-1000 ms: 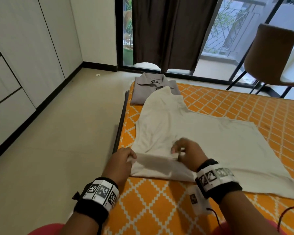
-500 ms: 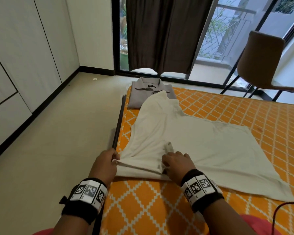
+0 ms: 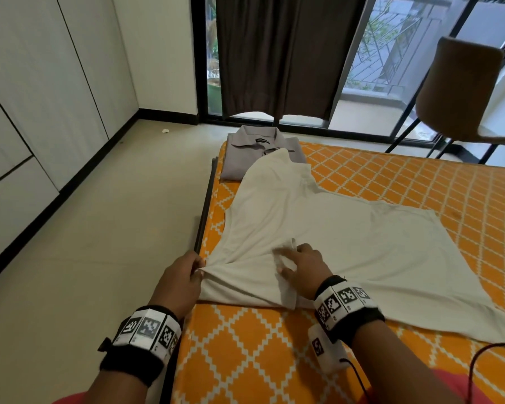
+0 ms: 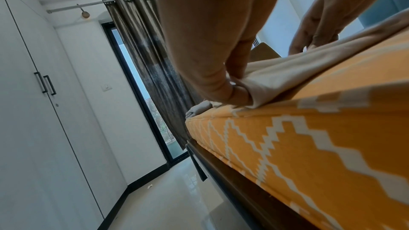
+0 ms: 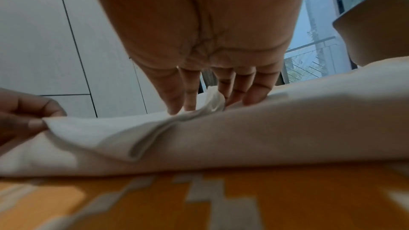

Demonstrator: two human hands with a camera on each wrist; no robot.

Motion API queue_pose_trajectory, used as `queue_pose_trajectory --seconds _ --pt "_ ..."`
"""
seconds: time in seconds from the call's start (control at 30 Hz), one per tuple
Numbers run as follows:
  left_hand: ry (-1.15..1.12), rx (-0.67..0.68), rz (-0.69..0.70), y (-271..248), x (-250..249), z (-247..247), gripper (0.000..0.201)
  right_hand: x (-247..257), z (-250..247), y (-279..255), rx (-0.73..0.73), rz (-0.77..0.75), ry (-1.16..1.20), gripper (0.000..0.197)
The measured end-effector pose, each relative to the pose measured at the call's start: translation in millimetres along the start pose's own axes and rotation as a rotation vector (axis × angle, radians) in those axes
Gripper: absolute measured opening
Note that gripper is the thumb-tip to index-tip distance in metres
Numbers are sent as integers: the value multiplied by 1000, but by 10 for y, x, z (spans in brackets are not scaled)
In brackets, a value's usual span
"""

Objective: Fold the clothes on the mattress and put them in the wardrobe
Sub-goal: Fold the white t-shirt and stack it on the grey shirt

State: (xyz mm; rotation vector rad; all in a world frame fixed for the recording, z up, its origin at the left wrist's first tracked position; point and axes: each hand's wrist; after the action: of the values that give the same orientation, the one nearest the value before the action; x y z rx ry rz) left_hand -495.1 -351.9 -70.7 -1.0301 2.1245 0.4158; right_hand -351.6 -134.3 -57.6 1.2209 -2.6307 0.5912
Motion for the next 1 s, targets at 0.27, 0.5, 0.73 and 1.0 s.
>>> queue_pose_trajectory --seconds 0.27,0.5,0.73,1.0 --pt "265 18 -47 21 -9 49 8 -207 -105 87 -125 206 289 56" --pt "-6 -47 -137 -8 -94 47 11 -340 -253 45 -272 119 122 35" --pt "-16 -23 -82 1 -51 37 6 395 177 -255 34 -360 -183 74" --pt "37 -137 -123 39 45 -26 24 738 697 -495 240 -281 -281 112"
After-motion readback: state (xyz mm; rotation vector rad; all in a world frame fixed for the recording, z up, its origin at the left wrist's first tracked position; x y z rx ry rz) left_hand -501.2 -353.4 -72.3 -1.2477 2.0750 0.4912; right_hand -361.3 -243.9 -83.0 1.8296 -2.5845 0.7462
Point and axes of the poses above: each hand's wrist, its own y-axis towards the middle knuckle, its own z-axis out of the palm, x = y × z, and after that the axes turned 2 degrees about z, right-handed
